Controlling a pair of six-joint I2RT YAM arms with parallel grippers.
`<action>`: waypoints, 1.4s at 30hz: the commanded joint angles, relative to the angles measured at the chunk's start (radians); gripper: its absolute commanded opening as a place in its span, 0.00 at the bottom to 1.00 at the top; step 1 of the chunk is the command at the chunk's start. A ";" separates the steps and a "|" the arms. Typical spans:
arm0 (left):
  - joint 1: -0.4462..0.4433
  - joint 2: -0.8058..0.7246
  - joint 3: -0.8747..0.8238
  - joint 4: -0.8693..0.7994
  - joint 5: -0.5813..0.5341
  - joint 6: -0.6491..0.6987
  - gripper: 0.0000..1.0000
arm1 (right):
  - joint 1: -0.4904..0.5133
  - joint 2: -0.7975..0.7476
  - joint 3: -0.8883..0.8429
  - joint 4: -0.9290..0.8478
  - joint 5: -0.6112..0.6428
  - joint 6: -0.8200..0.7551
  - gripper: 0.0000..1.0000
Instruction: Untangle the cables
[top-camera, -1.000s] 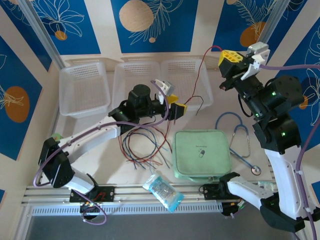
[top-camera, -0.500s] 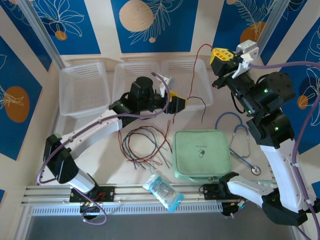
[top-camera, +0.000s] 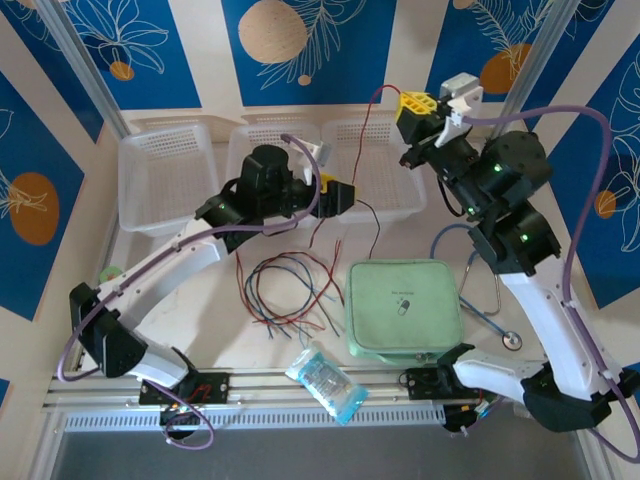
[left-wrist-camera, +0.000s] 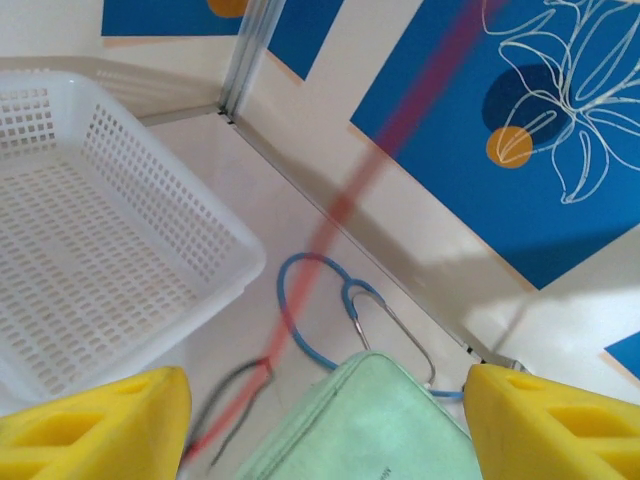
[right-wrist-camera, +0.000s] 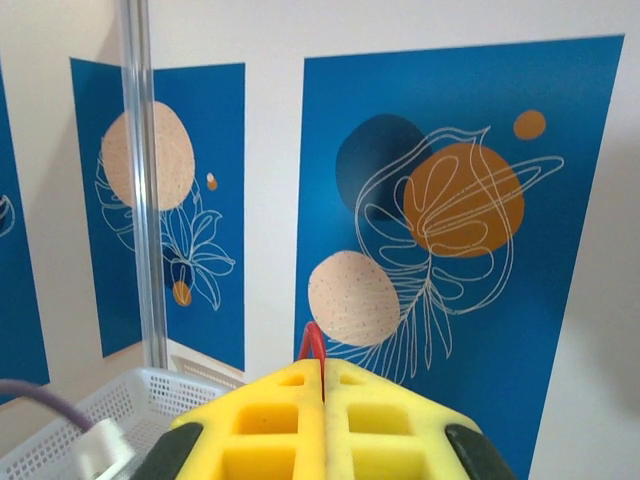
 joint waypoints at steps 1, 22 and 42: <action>-0.028 -0.067 -0.021 -0.025 -0.105 0.011 0.73 | 0.030 0.022 0.030 0.061 0.086 -0.018 0.00; -0.102 0.110 -0.273 0.546 -0.217 -0.308 0.79 | 0.128 0.126 0.114 0.133 0.207 -0.067 0.00; -0.069 0.379 -0.122 0.924 -0.439 -0.267 0.74 | 0.229 0.105 0.150 0.158 0.236 -0.091 0.00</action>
